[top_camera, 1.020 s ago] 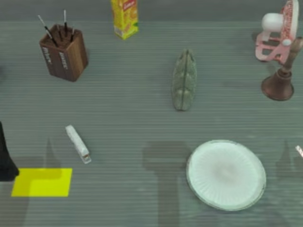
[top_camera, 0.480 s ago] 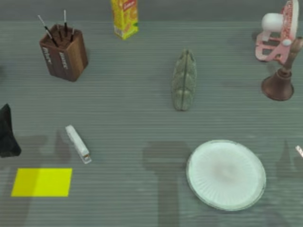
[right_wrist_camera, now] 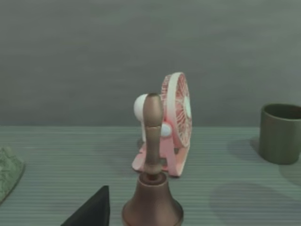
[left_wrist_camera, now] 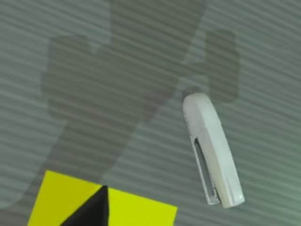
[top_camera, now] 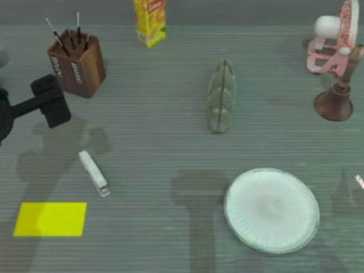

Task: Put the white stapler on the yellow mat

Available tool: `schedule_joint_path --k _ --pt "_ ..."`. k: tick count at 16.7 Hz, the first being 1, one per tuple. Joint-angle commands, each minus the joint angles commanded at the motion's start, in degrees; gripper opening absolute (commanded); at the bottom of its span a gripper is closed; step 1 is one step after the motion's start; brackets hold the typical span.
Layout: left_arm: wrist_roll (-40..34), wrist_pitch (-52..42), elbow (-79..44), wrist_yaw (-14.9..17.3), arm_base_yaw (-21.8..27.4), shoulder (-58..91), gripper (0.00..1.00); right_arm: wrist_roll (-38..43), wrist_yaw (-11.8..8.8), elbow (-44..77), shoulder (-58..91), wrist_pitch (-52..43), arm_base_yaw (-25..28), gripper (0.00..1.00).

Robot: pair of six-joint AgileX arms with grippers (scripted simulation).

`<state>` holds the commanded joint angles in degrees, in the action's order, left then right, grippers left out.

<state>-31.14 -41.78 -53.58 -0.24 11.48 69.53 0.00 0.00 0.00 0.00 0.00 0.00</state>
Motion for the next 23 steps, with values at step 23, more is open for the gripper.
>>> schedule_joint_path --k 23 --pt "-19.0 -15.49 -27.13 0.08 6.56 44.09 1.0 0.0 0.0 0.0 0.0 0.0 0.0 1.0"
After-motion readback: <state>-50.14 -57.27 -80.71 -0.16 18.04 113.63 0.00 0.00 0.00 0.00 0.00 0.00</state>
